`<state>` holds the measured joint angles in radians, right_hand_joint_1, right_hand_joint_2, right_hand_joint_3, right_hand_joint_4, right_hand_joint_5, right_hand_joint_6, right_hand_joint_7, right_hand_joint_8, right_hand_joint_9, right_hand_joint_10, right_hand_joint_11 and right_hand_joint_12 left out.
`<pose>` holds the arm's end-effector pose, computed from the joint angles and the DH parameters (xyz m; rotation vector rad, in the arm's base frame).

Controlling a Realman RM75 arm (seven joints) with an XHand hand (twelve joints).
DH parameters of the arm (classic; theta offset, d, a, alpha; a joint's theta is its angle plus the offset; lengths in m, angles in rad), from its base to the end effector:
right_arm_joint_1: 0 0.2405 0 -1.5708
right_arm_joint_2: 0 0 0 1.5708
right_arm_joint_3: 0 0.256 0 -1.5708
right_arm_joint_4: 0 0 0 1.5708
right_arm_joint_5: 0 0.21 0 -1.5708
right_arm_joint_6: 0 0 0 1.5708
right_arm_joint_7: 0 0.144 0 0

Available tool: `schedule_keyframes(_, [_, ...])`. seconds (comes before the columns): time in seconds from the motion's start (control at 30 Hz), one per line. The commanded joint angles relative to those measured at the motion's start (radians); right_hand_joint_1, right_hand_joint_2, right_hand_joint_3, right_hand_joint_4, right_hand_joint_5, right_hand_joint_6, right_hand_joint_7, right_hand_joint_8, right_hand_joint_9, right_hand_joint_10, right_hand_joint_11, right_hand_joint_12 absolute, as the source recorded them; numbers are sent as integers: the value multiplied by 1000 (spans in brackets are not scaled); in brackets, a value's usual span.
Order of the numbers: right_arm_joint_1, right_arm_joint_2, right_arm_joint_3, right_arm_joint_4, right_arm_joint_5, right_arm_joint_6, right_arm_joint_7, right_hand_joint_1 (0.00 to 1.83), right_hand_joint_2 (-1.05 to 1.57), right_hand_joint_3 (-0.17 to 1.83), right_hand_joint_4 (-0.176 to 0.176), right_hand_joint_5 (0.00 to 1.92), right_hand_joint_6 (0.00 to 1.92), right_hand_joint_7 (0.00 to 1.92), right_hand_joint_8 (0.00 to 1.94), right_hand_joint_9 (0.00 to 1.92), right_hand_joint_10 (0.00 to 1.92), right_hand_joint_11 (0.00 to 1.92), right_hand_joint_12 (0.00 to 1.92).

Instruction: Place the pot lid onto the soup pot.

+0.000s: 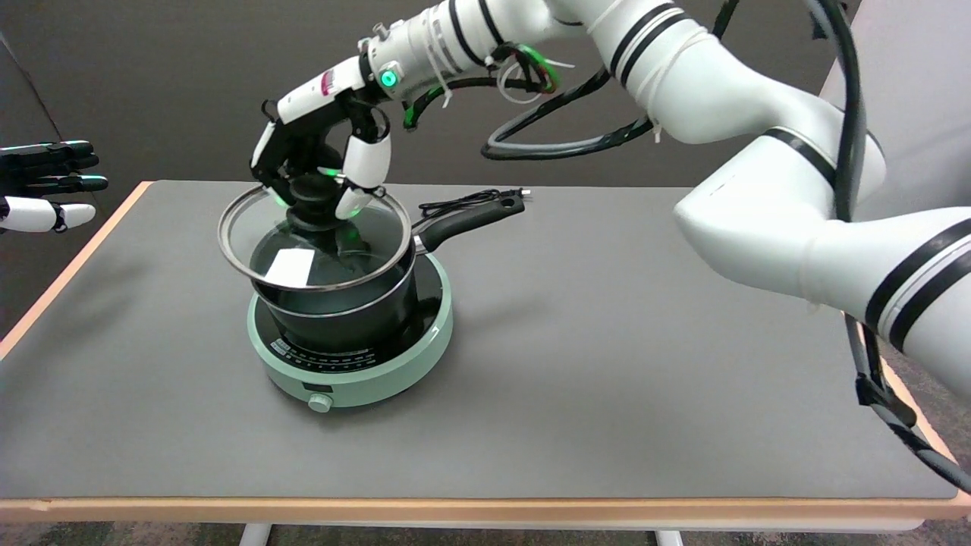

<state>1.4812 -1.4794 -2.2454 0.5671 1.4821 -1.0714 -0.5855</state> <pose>-0.0149 -0.5129 0.1006 2.4617 -0.4287 -0.5006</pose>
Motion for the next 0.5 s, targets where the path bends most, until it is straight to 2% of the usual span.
schedule_keyframes(0.03, [-11, -117, -92, -108, 30, 66, -4, 1337, 938, 545, 176, 504, 1334, 810, 1418, 720, 1921, 418, 1906])
schedule_keyframes(0.5, [-21, -178, -113, -211, -78, 247, -8, 1338, 938, 542, 176, 507, 1331, 814, 1411, 720, 1921, 422, 1900])
